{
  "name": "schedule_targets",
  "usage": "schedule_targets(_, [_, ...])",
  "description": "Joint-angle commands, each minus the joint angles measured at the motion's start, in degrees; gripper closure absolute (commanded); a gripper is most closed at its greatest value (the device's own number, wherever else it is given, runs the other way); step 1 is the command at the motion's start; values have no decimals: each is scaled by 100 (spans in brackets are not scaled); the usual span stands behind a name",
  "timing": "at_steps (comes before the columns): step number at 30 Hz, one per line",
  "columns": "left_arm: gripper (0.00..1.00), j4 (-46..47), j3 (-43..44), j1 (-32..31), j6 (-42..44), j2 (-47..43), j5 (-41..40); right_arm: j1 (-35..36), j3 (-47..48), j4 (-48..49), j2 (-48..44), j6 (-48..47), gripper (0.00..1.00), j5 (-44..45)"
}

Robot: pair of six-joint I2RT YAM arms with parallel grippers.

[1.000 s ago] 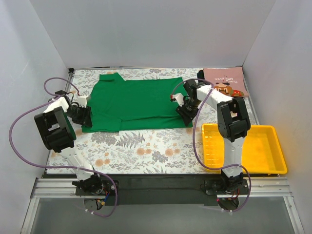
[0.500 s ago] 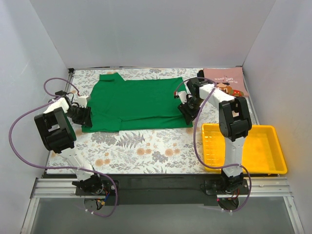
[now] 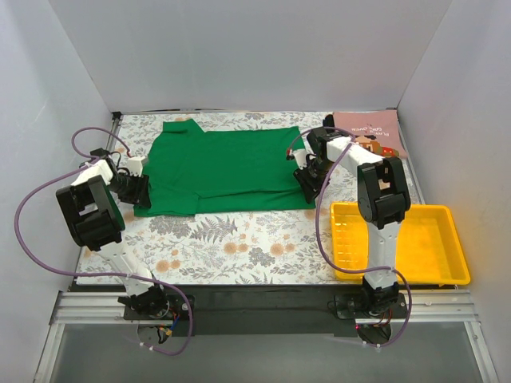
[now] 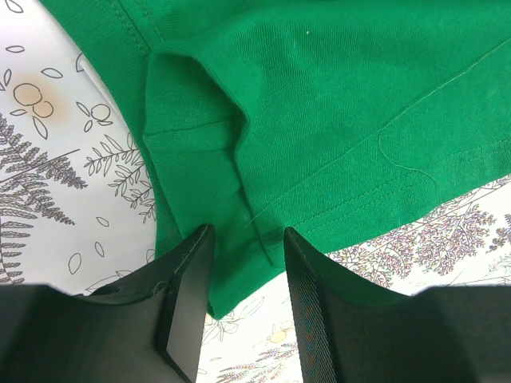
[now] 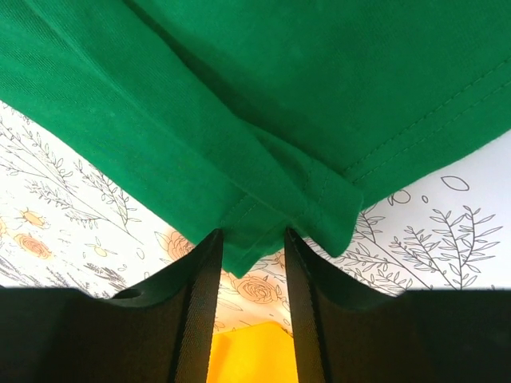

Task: Fold and stack the t-shirts
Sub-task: Fold the tshirt

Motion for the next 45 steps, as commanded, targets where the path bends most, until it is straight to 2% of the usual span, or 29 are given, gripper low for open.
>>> schedule_targets(1, [60,-7,51,12,54,-60,-75,-31,192,-159,111,76,59,-121])
schedule_targets(6, [63,19,7,20,63,-78,-84,-39,219,-211,76,85,79,-130])
schedule_targets(8, [67,37,-11,20,55,-60,-102,-39,236,-246,23,76,87,-121])
schedule_targets(9, [70,28,-28,12,63,-51,-110,-39,227,-264,-38,67,96,-121])
schedule_targets(10, [74,37,-28,12,46,-25,-119,-39,219,-290,-65,67,99,-112])
schedule_targets(13, [82,28,-28,12,37,-7,-154,-39,219,-352,-179,32,99,-60])
schedule_targets(17, [100,11,-2,20,46,-42,-216,-31,122,-475,-354,-38,99,80])
schedule_targets(24, [100,-156,-11,82,186,-148,-242,-92,-449,-440,-443,-241,99,380])
schedule_targets(28, [100,-341,-63,82,476,-385,135,-92,-467,-387,-311,-223,99,319])
schedule_targets(29, [93,-350,-55,82,503,-437,214,-75,-441,-405,-276,-214,99,275])
schedule_targets(32, [72,-673,111,91,582,-631,548,-75,-344,-440,-389,-196,70,143])
schedule_targets(34, [67,-823,182,91,556,-736,636,-74,-309,-466,-573,-214,61,99])
schedule_targets(40, [64,-842,-168,73,-94,-1080,760,135,-239,-80,-1286,22,60,-797])
schedule_targets(45, [57,-508,-503,73,-823,-992,611,838,112,596,-954,812,58,-1333])
